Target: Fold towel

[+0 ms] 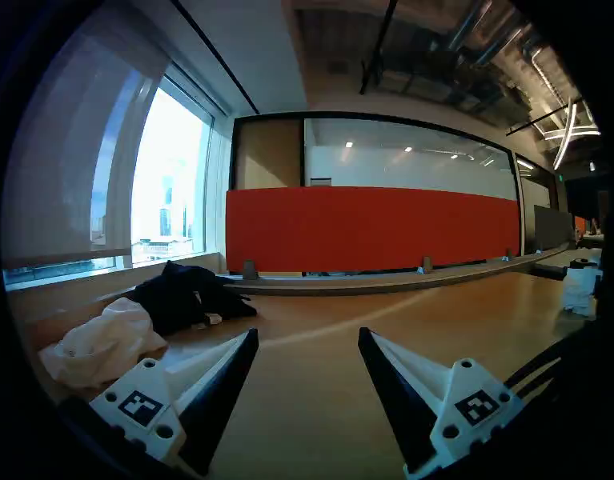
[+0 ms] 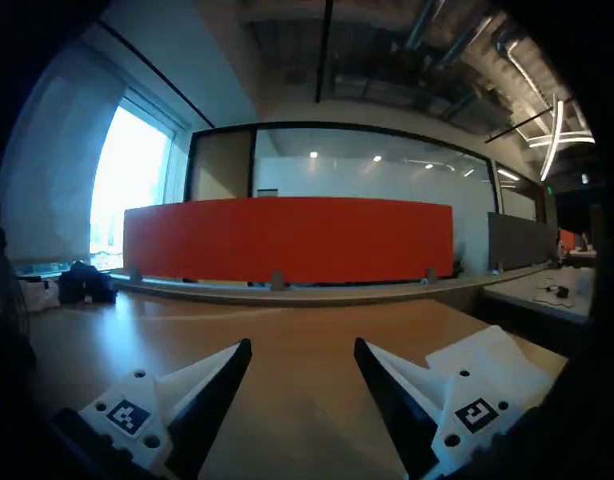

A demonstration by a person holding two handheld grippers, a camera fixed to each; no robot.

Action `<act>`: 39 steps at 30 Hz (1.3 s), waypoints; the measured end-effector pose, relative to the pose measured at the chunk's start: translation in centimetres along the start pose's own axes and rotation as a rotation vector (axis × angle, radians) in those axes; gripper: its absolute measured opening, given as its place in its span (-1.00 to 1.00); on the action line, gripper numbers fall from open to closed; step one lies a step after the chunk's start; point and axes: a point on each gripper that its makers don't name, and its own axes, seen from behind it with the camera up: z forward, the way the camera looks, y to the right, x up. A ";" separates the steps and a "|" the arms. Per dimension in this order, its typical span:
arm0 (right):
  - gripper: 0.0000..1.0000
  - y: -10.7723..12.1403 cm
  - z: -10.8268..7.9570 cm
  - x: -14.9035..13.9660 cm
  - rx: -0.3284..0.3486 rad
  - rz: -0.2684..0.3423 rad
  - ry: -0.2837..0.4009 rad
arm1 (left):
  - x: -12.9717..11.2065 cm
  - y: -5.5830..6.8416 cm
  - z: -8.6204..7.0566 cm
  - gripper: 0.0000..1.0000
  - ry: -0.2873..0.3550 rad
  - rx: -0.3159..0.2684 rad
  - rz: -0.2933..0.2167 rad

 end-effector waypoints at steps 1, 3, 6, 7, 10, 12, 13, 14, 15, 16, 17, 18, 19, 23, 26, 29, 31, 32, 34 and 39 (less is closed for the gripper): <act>1.00 0.0 0.0 0.0 0.000 0.000 0.000 | 0.0 0.0 0.0 0.85 0.000 0.000 0.000; 1.00 0.0 0.0 -0.1 0.000 0.001 0.000 | 0.0 0.0 0.0 0.84 0.000 0.000 0.000; 1.00 0.0 0.0 -0.1 0.001 0.000 -0.002 | 0.0 -0.1 0.0 0.85 0.000 0.000 0.000; 1.00 0.0 0.0 -0.1 0.001 0.000 -0.002 | 0.0 -0.1 0.0 0.85 0.000 0.000 0.000; 1.00 0.0 0.1 -0.1 0.000 0.001 -0.002 | 0.0 -0.1 0.0 0.85 0.000 0.000 0.000; 1.00 0.0 0.1 -0.1 0.000 0.001 -0.002 | 0.0 -0.1 0.0 0.85 0.000 0.000 0.000; 1.00 0.0 0.1 -0.1 0.000 0.001 -0.002 | 0.0 -0.1 -0.1 0.85 0.000 0.000 0.000; 1.00 0.0 0.1 -0.1 0.000 0.001 -0.002 | 0.0 -0.1 -0.1 0.85 0.000 0.000 0.000; 1.00 0.0 0.1 -0.1 0.000 0.001 -0.002 | 0.0 -0.1 -0.1 0.85 0.000 0.000 0.000; 1.00 0.0 0.1 -0.1 0.000 0.000 -0.002 | 0.0 -0.1 -0.1 0.85 0.000 0.000 0.000; 1.00 0.0 0.1 -0.1 0.000 0.000 -0.002 | 0.1 -0.1 -0.1 0.85 0.000 0.000 0.000; 1.00 0.0 0.1 -0.1 0.000 0.000 -0.002 | 0.1 -0.1 -0.1 0.85 0.000 0.000 0.000; 1.00 0.0 0.1 -0.1 0.000 0.000 -0.002 | 0.1 -0.1 -0.1 0.85 -0.001 0.000 0.000; 1.00 0.0 0.1 -0.1 0.000 0.000 -0.002 | 0.3 -0.1 -0.1 0.85 -0.001 0.000 0.000; 1.00 0.0 0.1 -0.1 0.000 0.000 -0.002 | 0.5 -0.2 -0.2 0.85 -0.002 0.000 0.000; 1.00 0.0 0.1 -0.1 0.000 0.000 -0.003 | 0.8 -0.2 -0.2 0.85 -0.003 0.000 0.001; 1.00 0.0 0.1 -0.1 0.000 0.000 -0.003 | 1.0 -0.3 -0.3 0.85 -0.004 0.000 0.001; 1.00 0.0 0.1 -0.1 0.000 0.000 -0.003 | 1.0 -0.3 -0.3 0.85 -0.004 0.000 0.001; 1.00 0.0 0.1 -0.1 0.000 0.000 -0.003 | 1.2 -0.4 -0.4 0.85 -0.004 0.000 0.001; 1.00 0.0 0.1 -0.1 0.000 0.000 -0.003 | 1.5 -0.4 -0.4 0.85 -0.005 -0.001 0.002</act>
